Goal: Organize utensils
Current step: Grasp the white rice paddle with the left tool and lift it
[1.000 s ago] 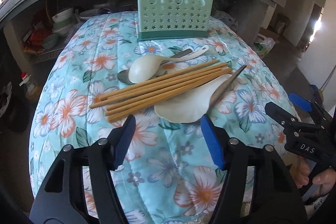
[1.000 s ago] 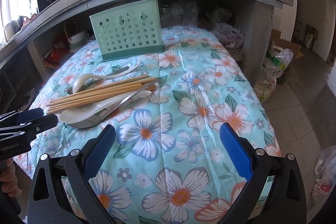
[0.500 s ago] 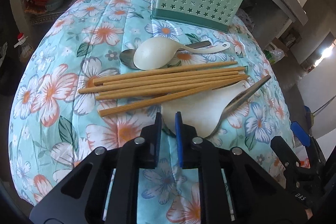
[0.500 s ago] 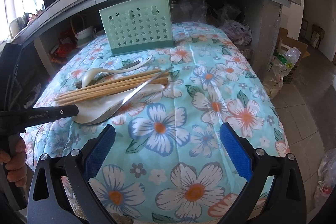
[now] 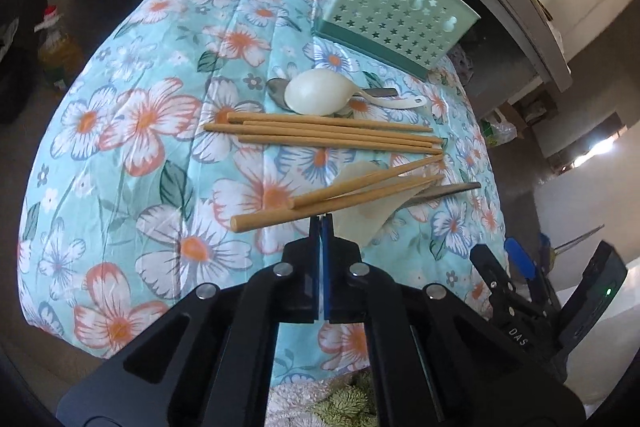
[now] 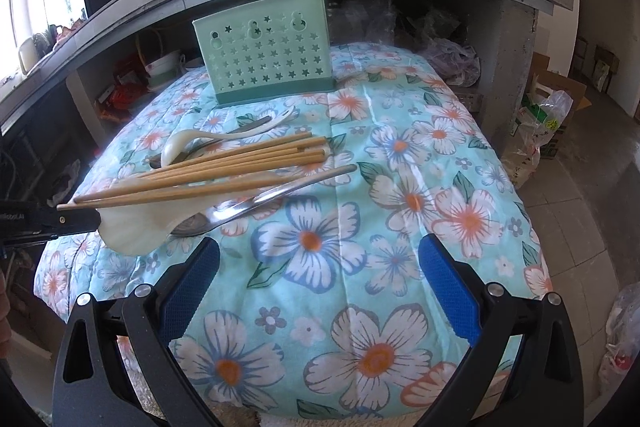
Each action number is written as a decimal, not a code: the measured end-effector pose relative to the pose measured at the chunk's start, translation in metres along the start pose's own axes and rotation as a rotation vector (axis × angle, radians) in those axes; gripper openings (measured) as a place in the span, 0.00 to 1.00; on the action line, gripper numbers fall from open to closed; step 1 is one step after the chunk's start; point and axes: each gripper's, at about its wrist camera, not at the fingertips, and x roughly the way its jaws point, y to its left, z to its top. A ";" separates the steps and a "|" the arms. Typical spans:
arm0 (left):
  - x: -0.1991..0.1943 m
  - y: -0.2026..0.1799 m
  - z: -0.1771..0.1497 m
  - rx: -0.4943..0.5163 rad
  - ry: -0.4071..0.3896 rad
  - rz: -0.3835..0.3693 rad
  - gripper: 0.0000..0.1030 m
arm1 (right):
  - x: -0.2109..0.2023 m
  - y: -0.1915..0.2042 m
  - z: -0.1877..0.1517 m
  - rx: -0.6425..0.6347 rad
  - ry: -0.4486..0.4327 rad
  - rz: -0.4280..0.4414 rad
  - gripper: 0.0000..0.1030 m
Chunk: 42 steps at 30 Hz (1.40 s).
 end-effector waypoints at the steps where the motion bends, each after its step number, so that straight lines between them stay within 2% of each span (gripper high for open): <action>1: 0.003 0.008 0.005 -0.052 0.014 -0.033 0.00 | 0.000 0.001 0.000 -0.002 0.001 0.003 0.94; 5: 0.008 0.028 0.029 -0.217 0.037 -0.212 0.00 | -0.003 0.005 0.001 -0.010 0.003 0.014 0.94; 7: 0.012 0.036 0.036 -0.294 0.053 -0.263 0.00 | -0.005 0.006 0.001 -0.014 -0.003 0.013 0.94; 10: 0.022 0.043 0.029 -0.327 0.092 -0.228 0.00 | -0.007 0.006 0.000 -0.007 -0.004 0.011 0.94; 12: 0.027 0.050 0.019 -0.361 0.117 -0.233 0.00 | -0.007 0.004 0.000 0.000 -0.002 0.007 0.94; 18: 0.027 0.052 0.006 -0.381 0.112 -0.252 0.00 | -0.006 0.004 0.001 -0.004 0.000 0.012 0.94; 21: 0.030 0.049 0.004 -0.378 0.123 -0.262 0.13 | -0.005 0.005 0.002 -0.008 -0.002 0.015 0.94; 23: 0.033 0.047 0.002 -0.378 0.133 -0.265 0.16 | -0.005 0.005 0.001 -0.005 0.000 0.017 0.94; 29: 0.047 0.043 -0.003 -0.407 0.160 -0.275 0.13 | -0.004 0.003 0.001 0.007 0.004 0.017 0.94; 30: 0.048 0.042 -0.002 -0.404 0.158 -0.277 0.11 | -0.004 0.002 0.001 0.009 0.004 0.016 0.94; 31: 0.048 0.042 -0.002 -0.402 0.157 -0.287 0.04 | -0.004 0.002 0.001 0.010 0.005 0.014 0.94; 33: 0.049 0.043 0.001 -0.441 0.177 -0.342 0.02 | -0.005 0.000 0.000 0.012 0.004 0.010 0.94; 37: 0.052 0.047 0.008 -0.614 0.239 -0.578 0.00 | -0.005 -0.002 0.000 0.018 0.007 0.004 0.94; 38: 0.050 0.047 0.013 -0.638 0.226 -0.608 0.00 | -0.004 -0.003 -0.001 0.020 0.008 0.003 0.94; 40: 0.048 0.049 0.017 -0.667 0.195 -0.618 0.00 | -0.004 -0.003 -0.001 0.022 0.010 0.004 0.94; 42: 0.057 0.054 0.012 -0.731 0.227 -0.620 0.00 | -0.004 -0.002 -0.001 0.022 0.008 0.004 0.94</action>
